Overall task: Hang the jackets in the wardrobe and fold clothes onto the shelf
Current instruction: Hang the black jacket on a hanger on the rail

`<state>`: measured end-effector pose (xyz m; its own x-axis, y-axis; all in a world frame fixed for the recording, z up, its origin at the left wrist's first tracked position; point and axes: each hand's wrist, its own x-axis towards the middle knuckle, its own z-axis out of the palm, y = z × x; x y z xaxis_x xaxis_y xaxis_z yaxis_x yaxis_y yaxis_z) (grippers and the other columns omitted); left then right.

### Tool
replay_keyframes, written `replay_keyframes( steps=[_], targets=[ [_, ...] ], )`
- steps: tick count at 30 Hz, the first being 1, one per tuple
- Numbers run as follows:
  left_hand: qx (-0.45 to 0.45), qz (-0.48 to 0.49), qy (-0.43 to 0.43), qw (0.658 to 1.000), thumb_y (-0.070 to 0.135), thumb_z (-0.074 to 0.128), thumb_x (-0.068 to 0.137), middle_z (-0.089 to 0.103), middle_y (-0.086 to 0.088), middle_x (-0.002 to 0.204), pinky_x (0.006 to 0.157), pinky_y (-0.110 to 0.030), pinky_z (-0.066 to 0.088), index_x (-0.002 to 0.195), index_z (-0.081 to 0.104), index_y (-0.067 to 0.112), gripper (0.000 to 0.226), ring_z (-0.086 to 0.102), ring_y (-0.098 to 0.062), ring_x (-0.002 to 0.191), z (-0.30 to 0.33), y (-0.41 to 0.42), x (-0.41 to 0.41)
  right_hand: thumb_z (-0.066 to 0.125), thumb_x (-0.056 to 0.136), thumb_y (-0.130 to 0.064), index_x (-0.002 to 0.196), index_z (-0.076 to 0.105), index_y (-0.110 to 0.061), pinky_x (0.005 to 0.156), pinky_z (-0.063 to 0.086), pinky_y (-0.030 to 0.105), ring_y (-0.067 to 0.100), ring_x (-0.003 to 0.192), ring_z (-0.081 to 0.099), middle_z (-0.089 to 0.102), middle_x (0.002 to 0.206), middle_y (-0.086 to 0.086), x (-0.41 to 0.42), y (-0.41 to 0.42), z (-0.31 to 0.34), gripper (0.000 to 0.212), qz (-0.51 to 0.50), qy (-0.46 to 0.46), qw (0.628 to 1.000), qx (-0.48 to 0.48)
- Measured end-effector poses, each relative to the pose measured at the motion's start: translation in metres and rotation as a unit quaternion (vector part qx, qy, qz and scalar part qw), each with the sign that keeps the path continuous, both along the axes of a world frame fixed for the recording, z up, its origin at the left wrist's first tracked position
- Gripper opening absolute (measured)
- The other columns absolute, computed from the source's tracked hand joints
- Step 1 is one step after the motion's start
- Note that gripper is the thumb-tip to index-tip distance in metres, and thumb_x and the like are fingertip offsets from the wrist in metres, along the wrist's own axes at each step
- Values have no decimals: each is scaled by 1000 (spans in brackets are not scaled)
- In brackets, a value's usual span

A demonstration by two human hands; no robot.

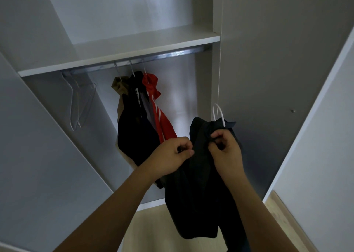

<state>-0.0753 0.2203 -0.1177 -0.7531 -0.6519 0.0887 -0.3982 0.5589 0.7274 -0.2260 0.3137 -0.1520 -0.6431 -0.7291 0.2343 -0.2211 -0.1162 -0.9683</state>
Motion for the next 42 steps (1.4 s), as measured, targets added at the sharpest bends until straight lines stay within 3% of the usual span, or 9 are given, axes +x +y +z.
replay_keyframes(
  steps=[6, 11, 14, 17, 24, 28, 31, 35, 42],
  targets=[
    [-11, -11, -21, 1000, 31, 64, 92, 59, 33, 82, 68, -12, 39, 80, 61, 41, 16, 57, 11, 79, -2, 2, -6, 50, 92, -8, 137, 43, -51, 58, 53, 23, 6, 68, 63, 65, 95, -18, -2, 3, -1, 63, 27, -20, 998, 46],
    [-105, -50, -3, 993, 31, 63, 92, 56, 37, 88, 70, -3, 39, 84, 57, 43, 15, 56, 9, 83, -3, 8, -5, 46, 94, -10, 145, 32, -48, 59, 55, 30, 14, 70, 64, 63, 95, -15, -6, 7, 4, 65, 39, -11, 996, 74],
    [-133, -42, -1, 990, 35, 61, 92, 57, 33, 92, 67, -9, 41, 90, 57, 44, 10, 57, 5, 86, -7, 7, -3, 49, 94, -7, 130, 53, -34, 68, 56, 27, 12, 80, 66, 66, 102, -5, -5, 8, 8, 45, 45, -47, 997, 49],
    [-107, -27, -12, 994, 36, 60, 93, 60, 25, 92, 70, -17, 45, 85, 57, 45, 12, 59, 2, 83, -8, 6, -2, 51, 93, -5, 102, 62, -22, 80, 57, 39, 21, 87, 65, 67, 95, 4, -4, 11, 10, 23, 54, -67, 996, 28],
    [-64, 17, -43, 997, 46, 61, 91, 60, 20, 80, 64, -19, 44, 76, 54, 36, 20, 58, 3, 75, -3, 7, -1, 48, 99, -19, 93, 68, -21, 75, 54, 25, 17, 88, 68, 70, 92, 3, -2, 17, 11, 21, 101, -177, 979, 0],
    [137, 50, 26, 989, 40, 61, 81, 53, -4, 66, 67, -24, 43, 69, 48, 10, 35, 52, -12, 61, 15, 9, 3, 49, 100, -25, 95, 68, -24, 77, 53, 24, 14, 92, 68, 70, 94, -3, -2, 17, 9, 20, 90, -160, 983, 1],
    [336, 51, 167, 926, 14, 46, 68, 43, -9, 53, 61, -29, 39, 69, 40, 9, 9, 42, -16, 50, 31, 11, 8, 55, 97, -25, 91, 71, -26, 82, 54, 27, 16, 94, 68, 72, 96, -3, -6, 20, 11, 18, 112, -118, 987, -6],
    [222, 78, 112, 966, -4, 49, 86, 58, -4, 74, 77, -37, 48, 80, 51, 11, 16, 57, -17, 72, 47, 4, 12, 55, 97, -24, 83, 72, -28, 78, 48, 18, 9, 90, 65, 67, 94, -4, -8, 25, 20, 22, 152, -112, 982, -2],
    [161, -70, 77, 981, 11, 62, 93, 71, 2, 93, 80, -23, 54, 103, 60, 13, 10, 69, -16, 91, 64, 2, 9, 57, 92, -3, 72, 58, -7, 80, 40, 21, 12, 81, 51, 45, 84, -3, -3, 33, 35, 20, 199, -121, 972, 21]
  ],
)
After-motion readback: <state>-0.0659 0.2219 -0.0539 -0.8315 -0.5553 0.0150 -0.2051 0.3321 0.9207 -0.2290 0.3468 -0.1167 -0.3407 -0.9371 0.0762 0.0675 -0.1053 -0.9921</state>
